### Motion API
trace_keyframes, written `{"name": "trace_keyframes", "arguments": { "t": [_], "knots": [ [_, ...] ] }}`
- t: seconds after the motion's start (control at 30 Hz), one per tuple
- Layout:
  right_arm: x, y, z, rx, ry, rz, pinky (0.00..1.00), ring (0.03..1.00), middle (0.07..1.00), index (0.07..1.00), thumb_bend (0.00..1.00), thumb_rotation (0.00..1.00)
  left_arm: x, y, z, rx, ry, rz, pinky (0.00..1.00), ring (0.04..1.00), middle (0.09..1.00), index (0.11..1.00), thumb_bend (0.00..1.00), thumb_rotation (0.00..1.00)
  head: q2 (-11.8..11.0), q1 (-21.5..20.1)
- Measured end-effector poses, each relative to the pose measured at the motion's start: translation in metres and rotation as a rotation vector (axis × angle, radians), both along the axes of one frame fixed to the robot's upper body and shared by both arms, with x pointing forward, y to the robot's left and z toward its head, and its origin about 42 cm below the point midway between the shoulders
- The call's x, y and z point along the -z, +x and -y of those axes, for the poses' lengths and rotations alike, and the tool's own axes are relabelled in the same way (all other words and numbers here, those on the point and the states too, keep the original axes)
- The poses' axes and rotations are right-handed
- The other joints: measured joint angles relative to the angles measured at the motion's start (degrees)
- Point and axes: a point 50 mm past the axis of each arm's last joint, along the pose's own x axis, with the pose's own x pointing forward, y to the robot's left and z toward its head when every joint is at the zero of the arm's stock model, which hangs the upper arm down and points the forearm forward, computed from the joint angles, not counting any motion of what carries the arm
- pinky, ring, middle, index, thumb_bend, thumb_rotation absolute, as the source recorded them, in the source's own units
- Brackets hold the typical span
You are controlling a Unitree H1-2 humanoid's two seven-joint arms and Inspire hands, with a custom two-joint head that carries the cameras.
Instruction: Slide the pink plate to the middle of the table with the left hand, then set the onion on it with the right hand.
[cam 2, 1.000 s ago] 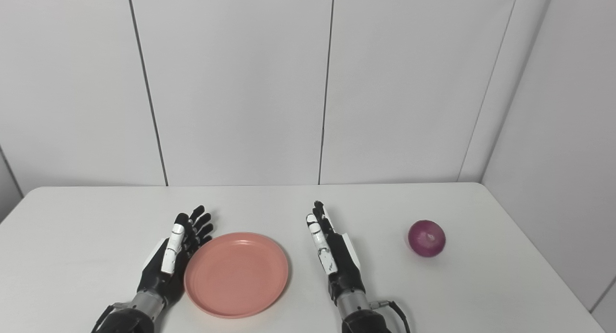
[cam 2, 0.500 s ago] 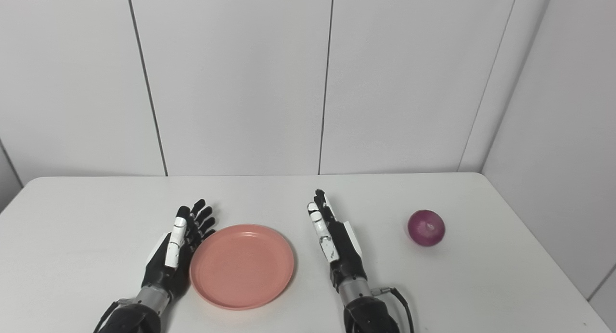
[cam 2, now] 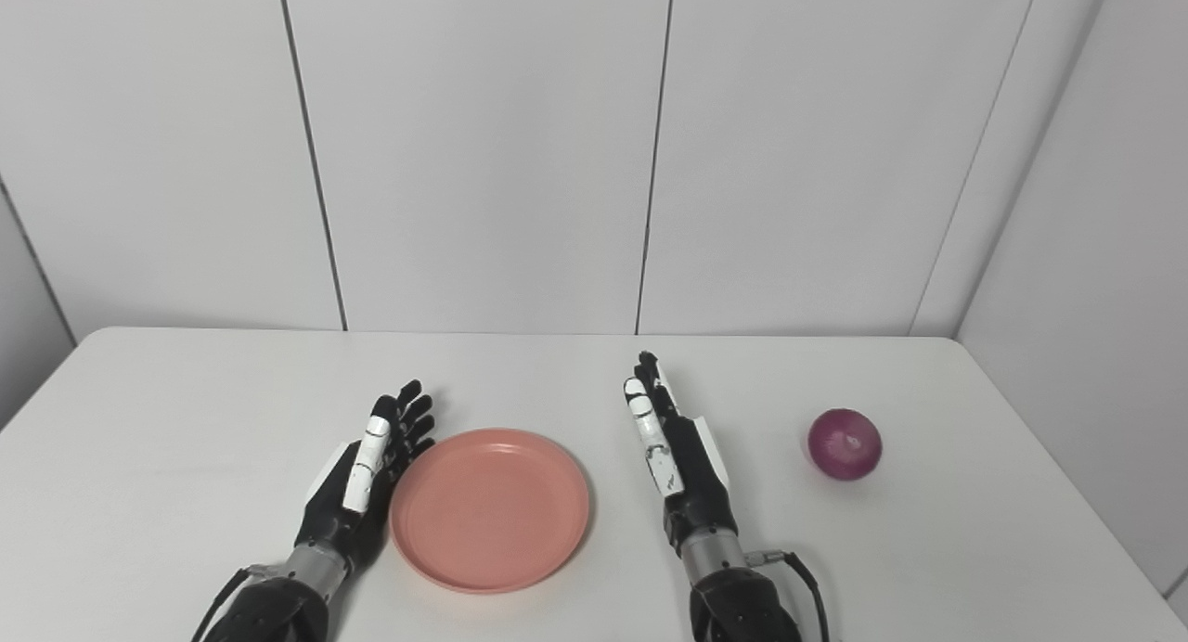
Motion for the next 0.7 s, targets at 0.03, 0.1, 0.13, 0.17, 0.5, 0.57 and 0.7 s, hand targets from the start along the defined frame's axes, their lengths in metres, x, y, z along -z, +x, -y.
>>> {"name": "trace_keyframes", "arguments": {
  "t": [0.03,0.1,0.13,0.17,0.5,0.57,0.7],
  "knots": [
    [0.0,0.0,0.001,0.003,0.0,0.0,1.0,0.99,0.992,0.999,0.62,0.98,0.0,0.0,-0.002,-0.004,0.002,0.001,1.0,1.0,1.0,1.0,0.71,1.0,0.0,0.0],
    [0.0,0.0,0.004,0.011,0.003,0.001,1.0,0.991,0.99,1.0,0.62,0.96,0.002,0.0,-0.005,-0.011,-0.001,0.008,1.0,1.0,1.0,1.0,0.71,1.0,-0.6,-0.2],
    [0.0,0.0,0.005,0.014,0.003,0.001,1.0,0.997,0.996,1.0,0.65,0.96,0.002,0.0,-0.005,-0.013,-0.002,0.014,1.0,1.0,1.0,1.0,0.71,1.0,-0.7,-0.4],
    [0.0,0.0,0.006,0.017,-0.001,0.002,1.0,0.997,0.998,1.0,0.66,0.97,0.003,0.0,-0.006,-0.014,-0.003,0.019,1.0,1.0,1.0,1.0,0.71,1.0,-0.7,-0.4],
    [-0.016,-0.001,0.038,0.1,-0.278,0.105,0.97,0.989,0.987,0.999,0.66,0.96,0.004,0.002,-0.011,-0.028,-0.008,0.03,1.0,0.999,1.0,1.0,0.7,1.0,-2.4,-0.2],
    [-0.022,-0.001,0.046,0.114,-0.363,0.139,0.96,0.983,0.983,0.997,0.65,0.95,0.003,0.001,-0.012,-0.034,-0.018,0.039,1.0,0.998,1.0,1.0,0.7,1.0,-2.1,-0.4],
    [-0.028,-0.001,0.059,0.132,-0.47,0.161,0.94,0.977,0.983,0.996,0.64,0.92,0.002,-0.001,-0.015,-0.043,-0.028,0.045,1.0,1.0,1.0,1.0,0.71,1.0,-2.3,-0.7]
  ]
}}
